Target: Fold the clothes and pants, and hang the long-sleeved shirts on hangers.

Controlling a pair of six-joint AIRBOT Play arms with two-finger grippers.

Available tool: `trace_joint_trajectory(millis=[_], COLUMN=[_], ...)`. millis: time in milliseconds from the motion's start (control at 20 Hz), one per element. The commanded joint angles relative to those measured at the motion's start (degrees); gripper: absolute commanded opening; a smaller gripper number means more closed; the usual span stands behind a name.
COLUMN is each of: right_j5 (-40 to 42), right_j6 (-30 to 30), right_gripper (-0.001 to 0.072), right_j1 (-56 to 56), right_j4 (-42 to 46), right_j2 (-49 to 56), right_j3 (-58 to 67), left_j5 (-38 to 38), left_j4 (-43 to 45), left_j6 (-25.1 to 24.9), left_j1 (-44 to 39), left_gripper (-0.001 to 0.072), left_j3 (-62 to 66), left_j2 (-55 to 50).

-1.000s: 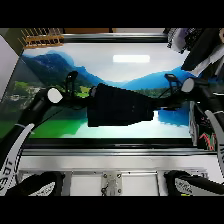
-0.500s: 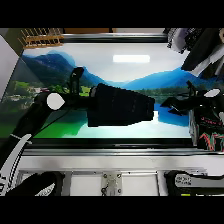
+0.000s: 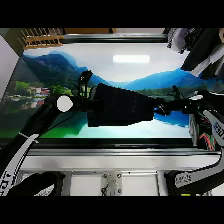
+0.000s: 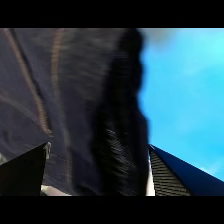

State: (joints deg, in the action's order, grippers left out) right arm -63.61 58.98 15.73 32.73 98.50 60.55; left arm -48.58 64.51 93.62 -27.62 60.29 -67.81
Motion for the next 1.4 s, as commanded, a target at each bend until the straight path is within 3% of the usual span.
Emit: trace_joint_trajectory(millis=[0, 300, 350, 400, 450, 600, 800, 950, 1150, 1350], right_j5=[1.51, 5.05, 5.35, 5.33, 4.9, 1.73, 1.66, 1.14, -2.69, -2.8], right_j6=[-0.63, -0.72, -0.74, -1.4, -2.78, -0.55, 20.0, 30.6, 35.78, 37.05], right_gripper=[0.0704, 0.0686, 0.0495, 0.0117, 0.003, 0.0029, 0.0029, 0.0029, 0.0029, 0.0029], right_j1=[-4.63, -10.38, -10.84, -11.06, -11.06, -9.03, -0.11, 9.22, 22.21, 31.41], right_j4=[-2.47, -6.05, -6.08, -6.08, -6.43, -4.28, 13.55, 21.68, 21.55, 18.45], right_j2=[1.03, 1.57, 1.57, 1.57, 1.4, -2.01, -10.36, -13.9, -14.99, -17.35], right_j3=[-0.09, -0.07, -0.04, -0.04, 0.0, 3.98, 18.1, 26.95, 33.64, 35.06], left_j5=[0.13, -0.96, -0.94, -0.94, -0.94, -0.92, -0.9, -0.9, -0.92, -0.92], left_j4=[-0.09, -0.11, -0.11, -0.11, -0.09, -0.02, -0.02, -0.02, 0.0, 0.0], left_j6=[0.33, 0.31, 0.31, 0.31, 0.31, 0.31, 0.28, 0.28, 0.28, 0.26], left_j1=[-0.13, -0.13, -0.13, -0.13, -0.13, -0.13, -0.13, -0.13, -0.13, -0.13], left_gripper=[0.0009, 0.0009, 0.0009, 0.0009, 0.0009, 0.0009, 0.0009, 0.0009, 0.0009, 0.0009], left_j3=[0.04, 0.04, 0.04, 0.02, 0.04, 0.04, 0.02, 0.02, 0.02, 0.02], left_j2=[-0.11, -0.11, -0.11, -0.11, -0.11, -0.11, -0.11, -0.11, -0.11, -0.11])
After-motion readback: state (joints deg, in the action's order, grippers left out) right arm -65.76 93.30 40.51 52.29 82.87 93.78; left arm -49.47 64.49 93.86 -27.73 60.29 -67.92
